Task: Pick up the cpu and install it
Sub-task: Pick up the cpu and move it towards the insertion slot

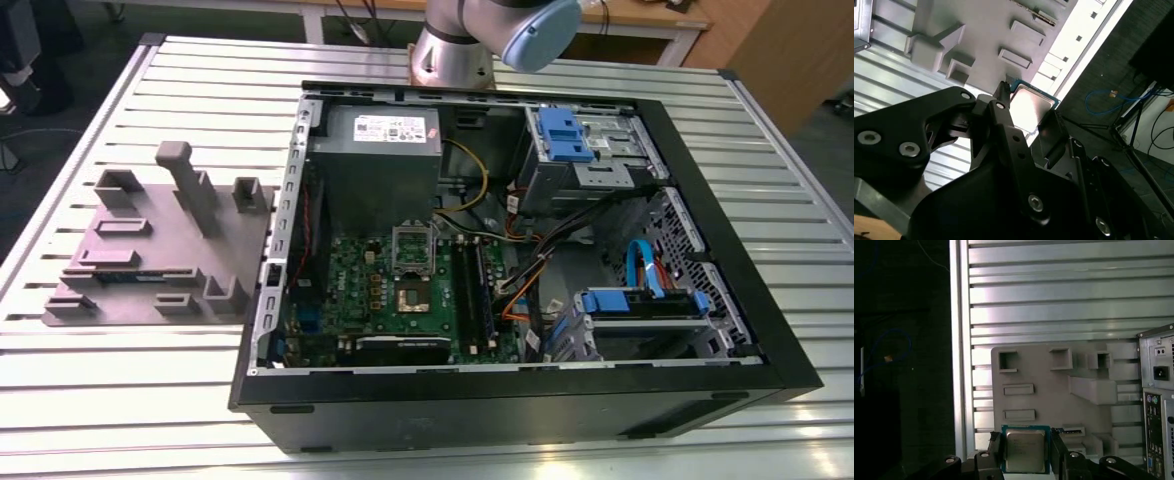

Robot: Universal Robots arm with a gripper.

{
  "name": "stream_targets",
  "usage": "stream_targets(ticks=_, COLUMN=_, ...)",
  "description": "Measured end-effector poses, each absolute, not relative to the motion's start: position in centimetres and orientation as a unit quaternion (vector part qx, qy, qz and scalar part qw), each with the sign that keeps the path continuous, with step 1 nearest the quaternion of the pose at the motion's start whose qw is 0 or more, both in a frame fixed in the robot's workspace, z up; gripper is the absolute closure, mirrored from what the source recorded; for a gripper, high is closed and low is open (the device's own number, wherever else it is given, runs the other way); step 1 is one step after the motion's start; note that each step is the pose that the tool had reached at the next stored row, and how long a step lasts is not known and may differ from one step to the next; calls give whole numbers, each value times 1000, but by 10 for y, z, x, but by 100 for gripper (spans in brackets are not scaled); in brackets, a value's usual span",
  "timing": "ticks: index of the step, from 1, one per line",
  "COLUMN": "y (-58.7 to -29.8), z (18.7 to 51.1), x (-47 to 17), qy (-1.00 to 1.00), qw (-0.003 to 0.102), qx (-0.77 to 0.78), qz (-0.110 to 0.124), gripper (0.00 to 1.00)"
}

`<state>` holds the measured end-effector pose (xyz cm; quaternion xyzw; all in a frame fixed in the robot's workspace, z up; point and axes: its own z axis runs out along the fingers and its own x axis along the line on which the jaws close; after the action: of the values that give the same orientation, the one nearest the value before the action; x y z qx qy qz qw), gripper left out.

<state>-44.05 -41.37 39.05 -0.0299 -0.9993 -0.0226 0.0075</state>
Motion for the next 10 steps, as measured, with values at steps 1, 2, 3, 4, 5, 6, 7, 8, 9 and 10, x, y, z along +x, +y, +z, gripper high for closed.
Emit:
stream_targets(ticks=1, y=-414, z=393, x=-440, qy=-999, qw=7, qx=-30, qz=-23, gripper=53)
stream_targets(ticks=2, y=-414, z=393, x=-441, qy=-999, qw=7, qx=-30, qz=-23, gripper=53)
stream_targets(ticks=3, y=-414, z=393, x=-441, qy=-999, qw=7, qx=-30, qz=-23, gripper=53)
stream_targets(ticks=4, y=-414, z=393, x=-440, qy=-999, qw=7, qx=-30, qz=-23, gripper=53)
stream_targets(ticks=5, y=-414, z=394, x=-439, qy=-999, qw=7, qx=-30, qz=-23, gripper=53)
stream_targets(ticks=6, y=-414, z=394, x=-436, qy=-999, qw=7, qx=-30, qz=-23, gripper=53)
stream_targets(ticks=7, y=-414, z=394, x=-433, qy=-999, qw=7, qx=-30, qz=-23, gripper=53)
stream_targets(ticks=8, y=-414, z=393, x=-430, qy=-999, qw=7, qx=-30, qz=-23, gripper=53)
stream_targets(ticks=9, y=-414, z=393, x=-426, qy=-999, qw=7, qx=-30, qz=-23, gripper=53)
stream_targets(ticks=10, y=-414, z=394, x=-423, qy=-999, qw=7, qx=-30, qz=-23, gripper=53)
